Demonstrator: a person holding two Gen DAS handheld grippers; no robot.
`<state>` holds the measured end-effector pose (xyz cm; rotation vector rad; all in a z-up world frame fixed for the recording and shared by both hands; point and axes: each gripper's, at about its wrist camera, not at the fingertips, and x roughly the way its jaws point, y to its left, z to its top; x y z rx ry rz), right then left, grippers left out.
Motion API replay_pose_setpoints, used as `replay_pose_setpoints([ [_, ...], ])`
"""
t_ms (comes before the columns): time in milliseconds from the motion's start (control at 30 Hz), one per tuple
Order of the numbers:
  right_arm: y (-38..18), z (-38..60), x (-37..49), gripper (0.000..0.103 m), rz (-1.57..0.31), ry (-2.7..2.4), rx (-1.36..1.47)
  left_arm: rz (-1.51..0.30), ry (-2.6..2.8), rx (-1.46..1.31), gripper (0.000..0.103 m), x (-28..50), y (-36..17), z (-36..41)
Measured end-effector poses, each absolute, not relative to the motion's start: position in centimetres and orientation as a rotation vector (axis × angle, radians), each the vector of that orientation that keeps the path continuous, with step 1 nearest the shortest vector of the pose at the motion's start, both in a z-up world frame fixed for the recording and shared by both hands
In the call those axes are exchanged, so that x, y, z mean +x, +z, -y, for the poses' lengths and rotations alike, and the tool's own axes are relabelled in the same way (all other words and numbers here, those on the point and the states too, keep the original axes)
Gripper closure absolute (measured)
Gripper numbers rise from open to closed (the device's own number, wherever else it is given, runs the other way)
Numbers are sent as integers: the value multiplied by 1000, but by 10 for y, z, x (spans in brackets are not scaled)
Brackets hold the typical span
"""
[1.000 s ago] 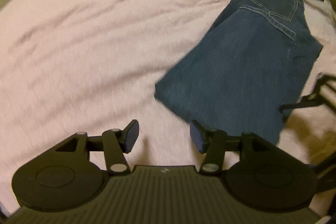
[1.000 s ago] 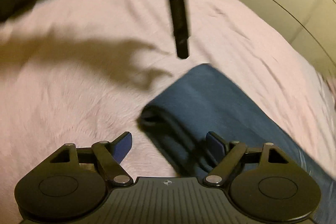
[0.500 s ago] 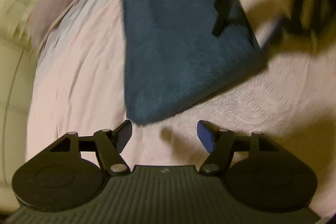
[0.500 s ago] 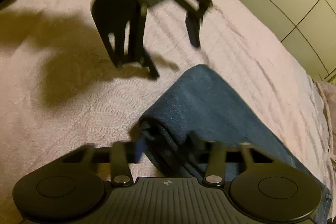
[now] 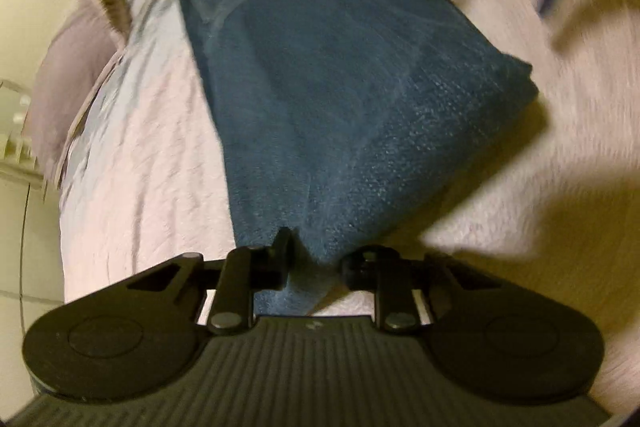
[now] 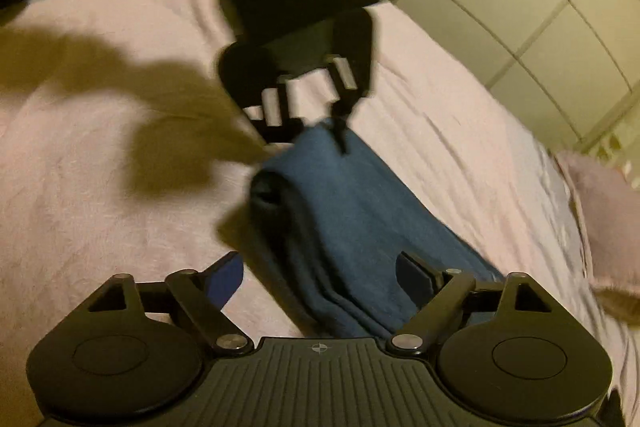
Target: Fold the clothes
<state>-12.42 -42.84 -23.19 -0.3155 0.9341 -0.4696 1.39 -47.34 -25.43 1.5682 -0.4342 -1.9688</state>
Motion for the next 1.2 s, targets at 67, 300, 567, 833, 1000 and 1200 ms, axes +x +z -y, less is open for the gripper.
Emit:
replay_pose_setpoints([
  [67,-243,426,-116,19,-924,-465,-346,415,-1972,1557,84,10,-247,474],
  [300,-274,474,-81,82,-975,-509,-302,412,-1967,1549,81,8,-233,473],
  [567,-213,487,-103,91,-904,-539,-216,589,-1896,1572,85,-3,-224,475],
  [833,-146,523,-137,91,-792,-654,-19,547,-1838,1499,86,-31,-141,501],
  [1000,-99,574,-185,91,-641,-653,183,509,-1816,1489,85,-68,-91,534],
  [1200,-71,659,-270,91,-468,-615,392,478,-1790,1474,80,-134,-51,595],
])
